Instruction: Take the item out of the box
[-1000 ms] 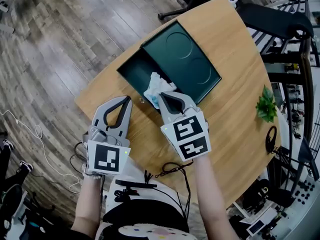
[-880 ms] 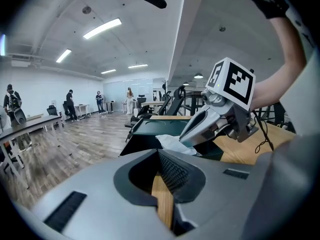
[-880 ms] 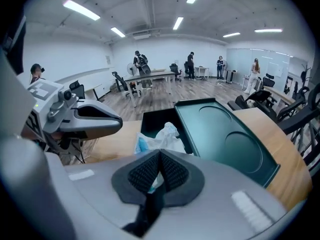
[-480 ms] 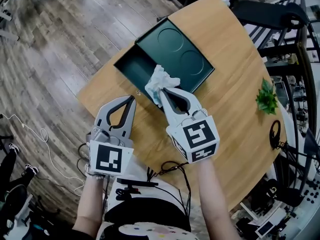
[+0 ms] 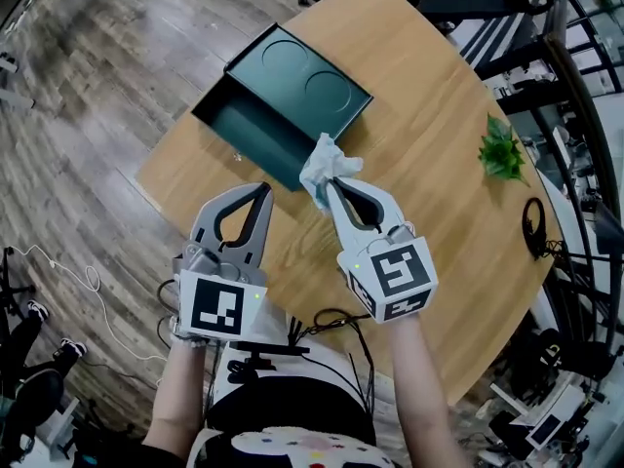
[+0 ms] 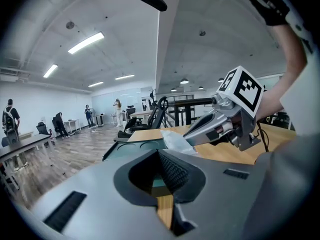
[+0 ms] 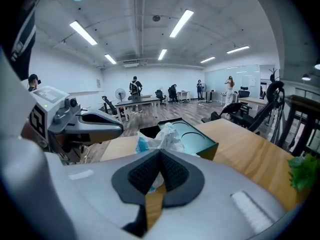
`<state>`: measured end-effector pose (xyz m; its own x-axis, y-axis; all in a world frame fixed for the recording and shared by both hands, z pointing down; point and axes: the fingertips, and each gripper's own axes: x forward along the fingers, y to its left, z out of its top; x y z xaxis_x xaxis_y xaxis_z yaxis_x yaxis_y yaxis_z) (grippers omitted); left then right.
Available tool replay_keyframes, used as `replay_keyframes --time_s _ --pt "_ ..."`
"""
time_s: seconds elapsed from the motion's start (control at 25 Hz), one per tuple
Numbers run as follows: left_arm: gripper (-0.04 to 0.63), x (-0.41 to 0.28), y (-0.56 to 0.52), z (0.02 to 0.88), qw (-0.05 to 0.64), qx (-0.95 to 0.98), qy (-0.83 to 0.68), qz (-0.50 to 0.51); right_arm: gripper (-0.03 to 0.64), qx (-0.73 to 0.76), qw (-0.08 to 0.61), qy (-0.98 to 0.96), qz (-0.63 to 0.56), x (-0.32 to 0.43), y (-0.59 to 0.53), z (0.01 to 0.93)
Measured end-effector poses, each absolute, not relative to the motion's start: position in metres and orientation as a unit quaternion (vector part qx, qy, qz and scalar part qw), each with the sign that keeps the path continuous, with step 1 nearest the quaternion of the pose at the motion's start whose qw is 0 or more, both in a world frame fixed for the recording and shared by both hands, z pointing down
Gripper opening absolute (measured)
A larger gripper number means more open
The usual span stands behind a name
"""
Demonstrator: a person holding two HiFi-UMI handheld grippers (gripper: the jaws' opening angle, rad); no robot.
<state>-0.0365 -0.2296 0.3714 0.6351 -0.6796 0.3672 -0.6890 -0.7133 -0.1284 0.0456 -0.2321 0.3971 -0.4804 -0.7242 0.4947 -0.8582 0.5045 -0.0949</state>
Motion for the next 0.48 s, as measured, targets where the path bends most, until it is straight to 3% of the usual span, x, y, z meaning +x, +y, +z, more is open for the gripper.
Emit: replay_keyframes --time_s 0.48 --pt "0.006 0.044 -0.159 0.306 -0.009 0.928 -0.338 0.158 0.011 0.555 0.145 -0.811 0.116 0.146 -0.137 0.324"
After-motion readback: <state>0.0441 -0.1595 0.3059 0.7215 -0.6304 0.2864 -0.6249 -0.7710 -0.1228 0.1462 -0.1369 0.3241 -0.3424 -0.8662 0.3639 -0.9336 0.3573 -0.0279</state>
